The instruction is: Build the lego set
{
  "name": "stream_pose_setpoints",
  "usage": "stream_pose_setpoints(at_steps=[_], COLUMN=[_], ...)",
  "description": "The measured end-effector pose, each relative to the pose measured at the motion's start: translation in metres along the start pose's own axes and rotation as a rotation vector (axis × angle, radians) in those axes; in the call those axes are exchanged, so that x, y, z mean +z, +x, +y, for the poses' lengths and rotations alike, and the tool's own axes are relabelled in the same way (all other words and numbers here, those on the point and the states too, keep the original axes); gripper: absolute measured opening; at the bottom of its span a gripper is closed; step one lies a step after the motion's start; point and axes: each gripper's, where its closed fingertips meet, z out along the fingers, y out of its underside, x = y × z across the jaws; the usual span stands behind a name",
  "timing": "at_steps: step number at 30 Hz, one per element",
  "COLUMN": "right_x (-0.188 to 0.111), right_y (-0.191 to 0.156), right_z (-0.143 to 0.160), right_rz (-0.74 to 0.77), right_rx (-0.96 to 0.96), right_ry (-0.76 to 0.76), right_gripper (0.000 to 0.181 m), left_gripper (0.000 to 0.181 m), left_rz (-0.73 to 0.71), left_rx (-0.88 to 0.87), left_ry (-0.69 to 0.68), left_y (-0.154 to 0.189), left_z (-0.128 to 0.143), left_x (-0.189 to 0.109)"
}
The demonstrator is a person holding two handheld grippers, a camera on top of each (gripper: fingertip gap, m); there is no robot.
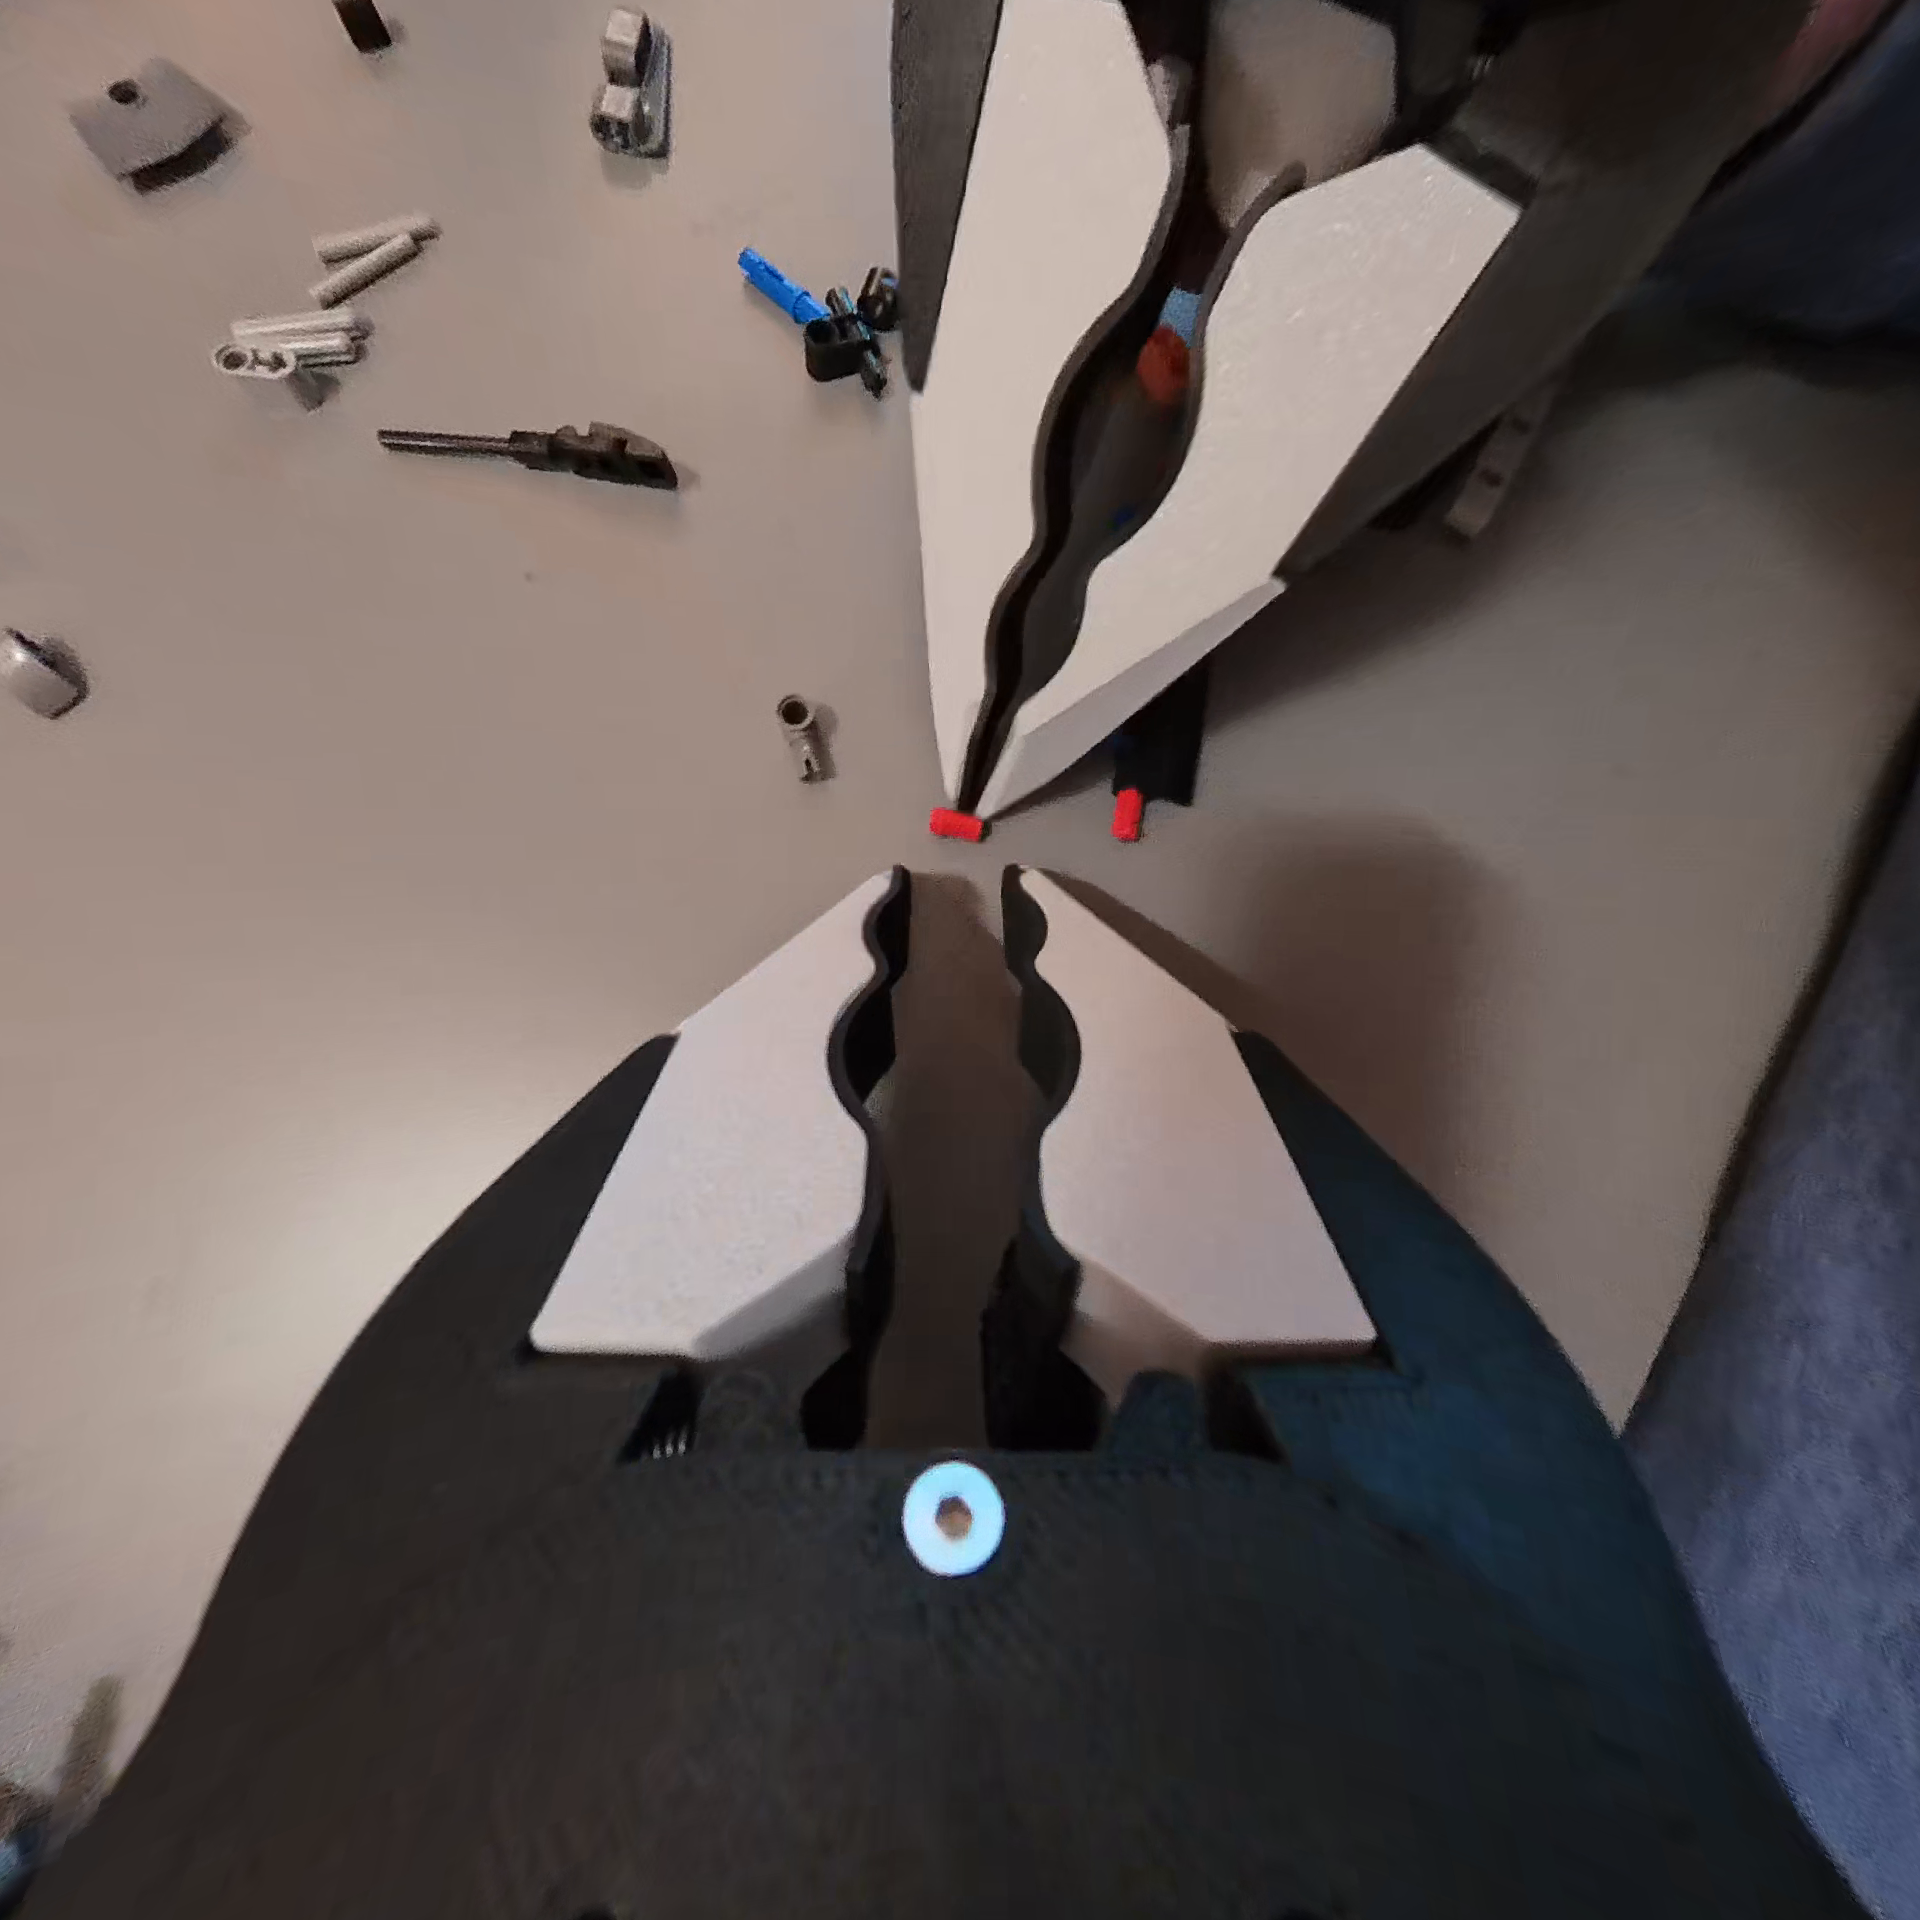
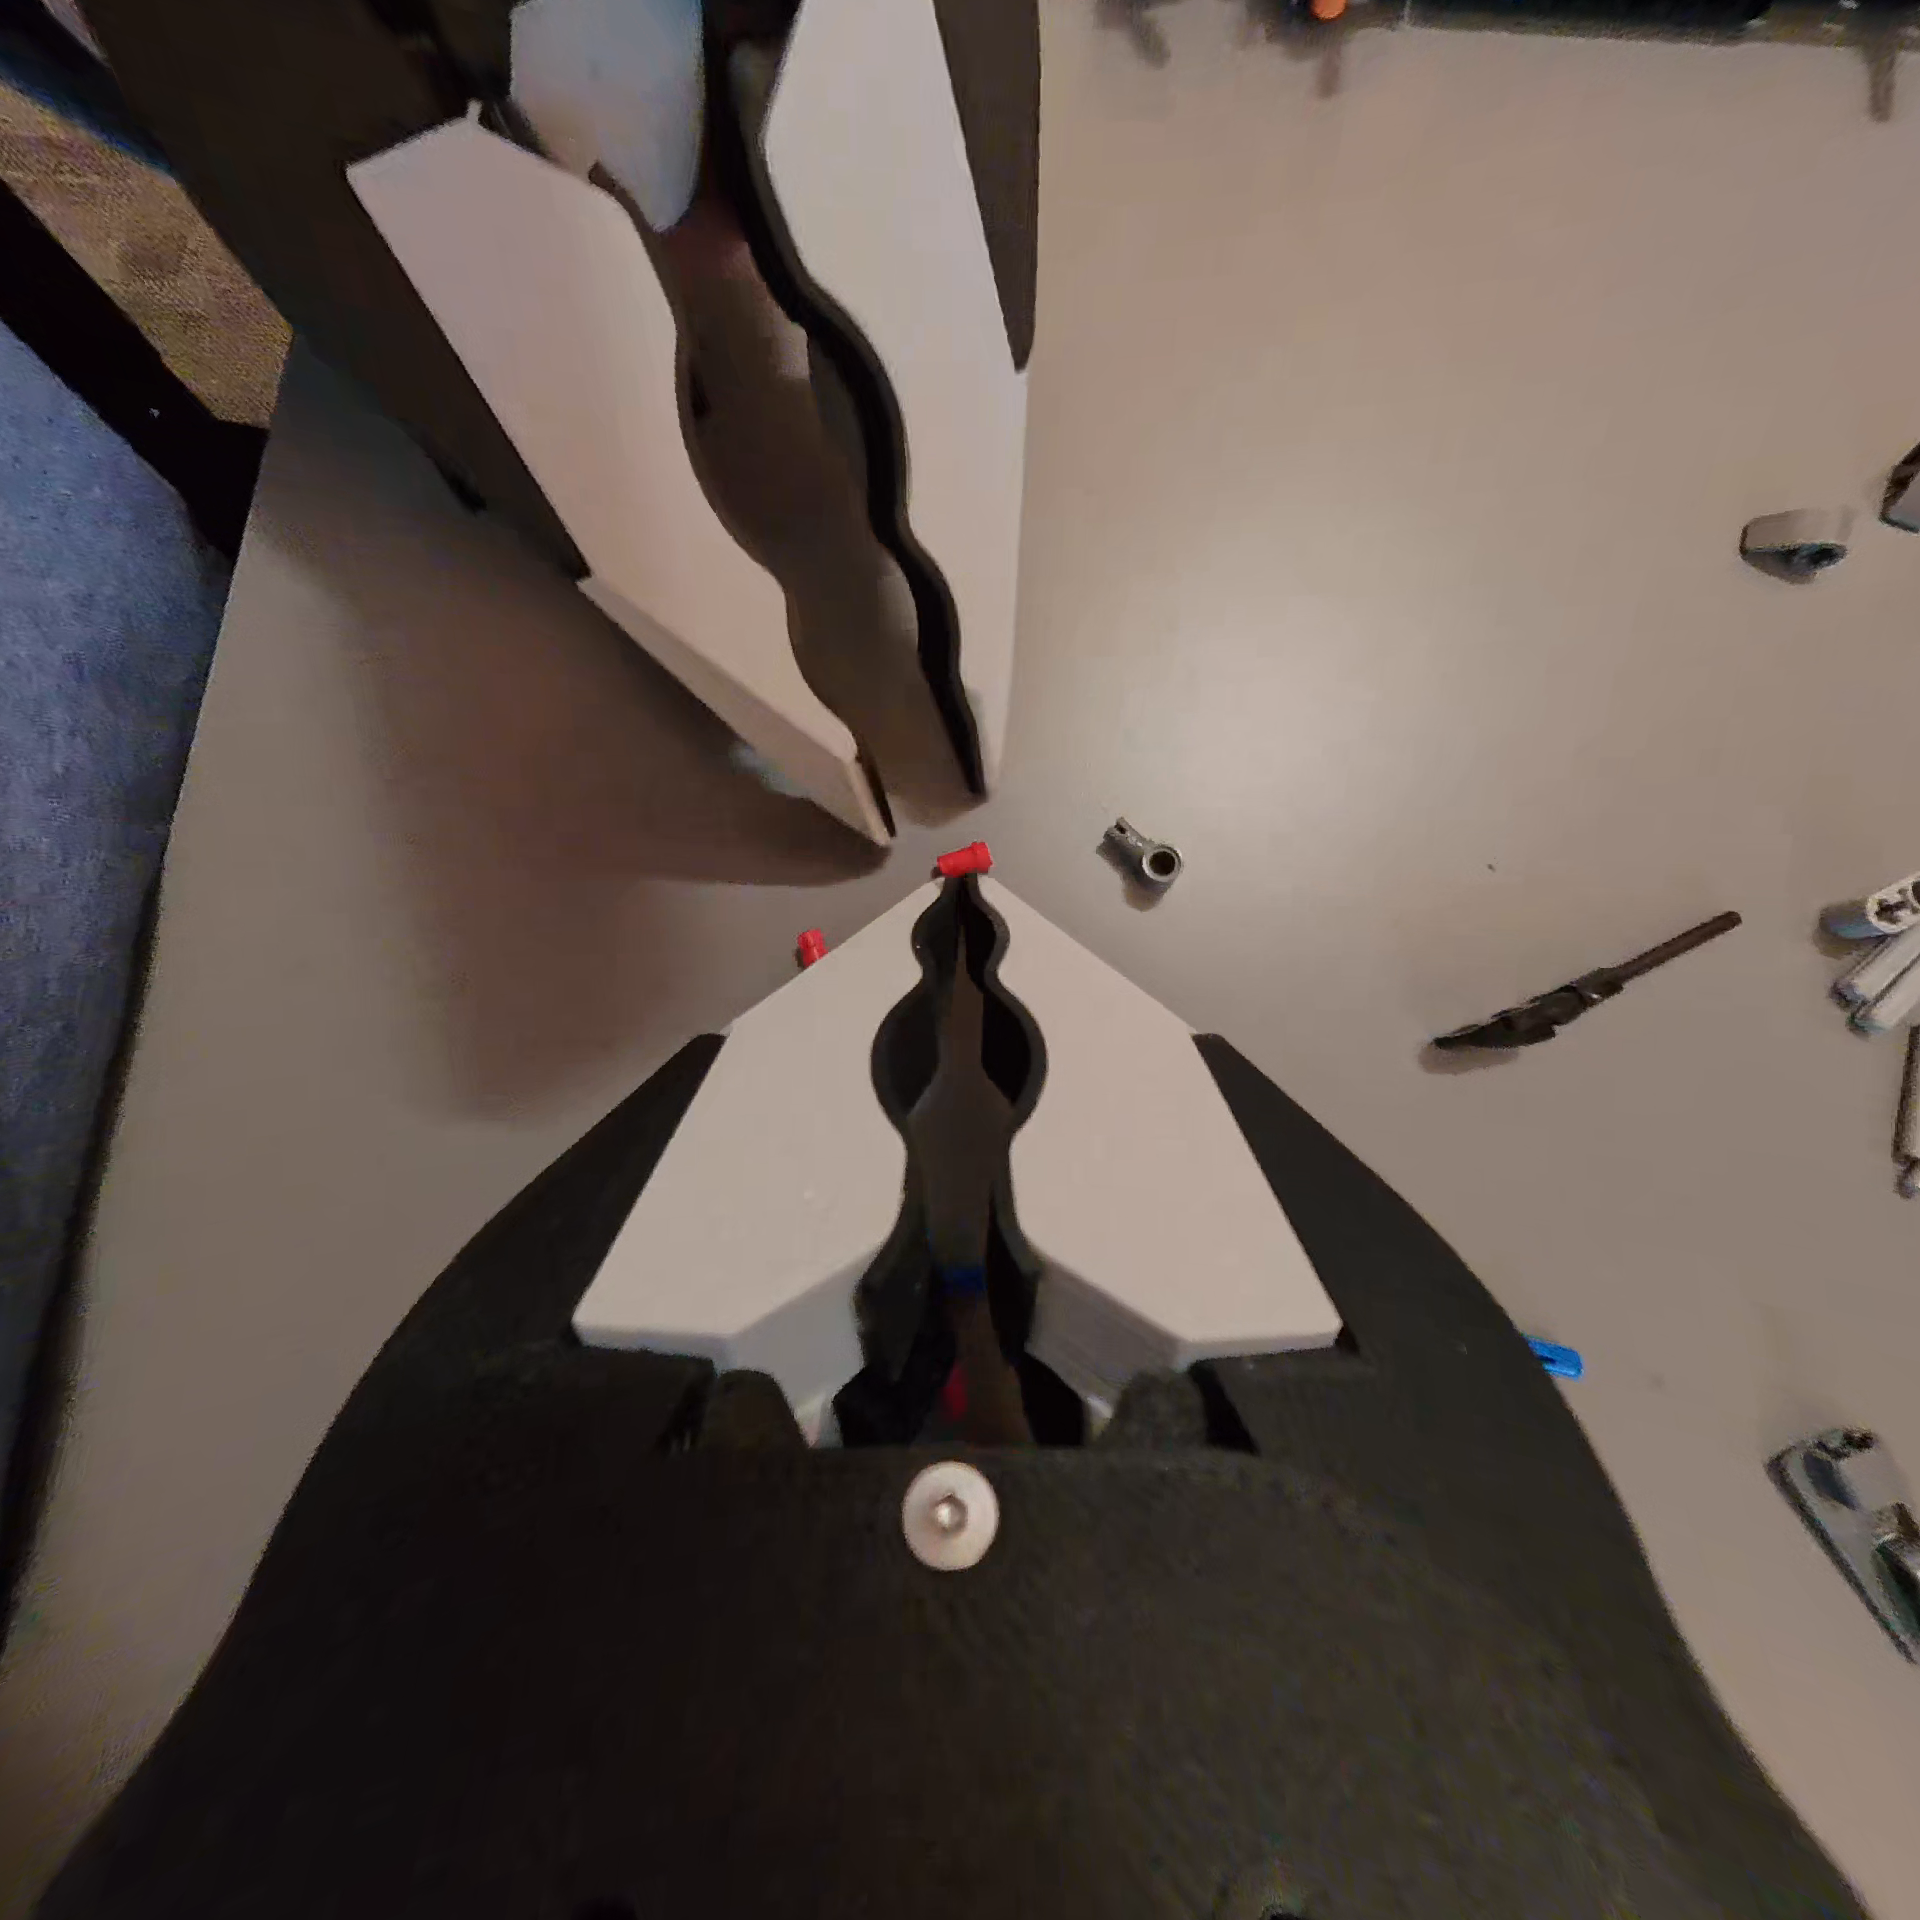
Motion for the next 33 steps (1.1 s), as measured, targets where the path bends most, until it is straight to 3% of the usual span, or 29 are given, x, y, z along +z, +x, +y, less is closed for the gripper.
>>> stream_pose_setpoints(at_steps=[1, 24, 28, 33], right_x=[0.001, -0.001, -0.007, -0.034], right_y=[-0.001, 0.001, 0.002, 0.002], right_z=[-0.001, 0.000, -0.004, -0.025], right_rz=[-0.003, -0.073, -0.101, -0.207], right_rx=[-0.002, -0.041, -0.010, 0.142], right_ry=[0.002, 0.033, 0.084, 0.266], right_gripper=[0.000, 0.006, 0.002, 0.003], left_gripper=[0.015, 0.003, 0.003, 0.003], left_rz=[0.002, 0.026, 0.038, 0.033], left_rx=[0.008, 0.053, 0.054, 0.080], left_ry=[0.006, 0.037, 0.099, 0.291], left_y=[0.001, 0.001, 0.002, 0.005], left_z=[-0.001, -0.009, -0.016, -0.043], left_x=[0.001, 0.008, 0.002, -0.020])
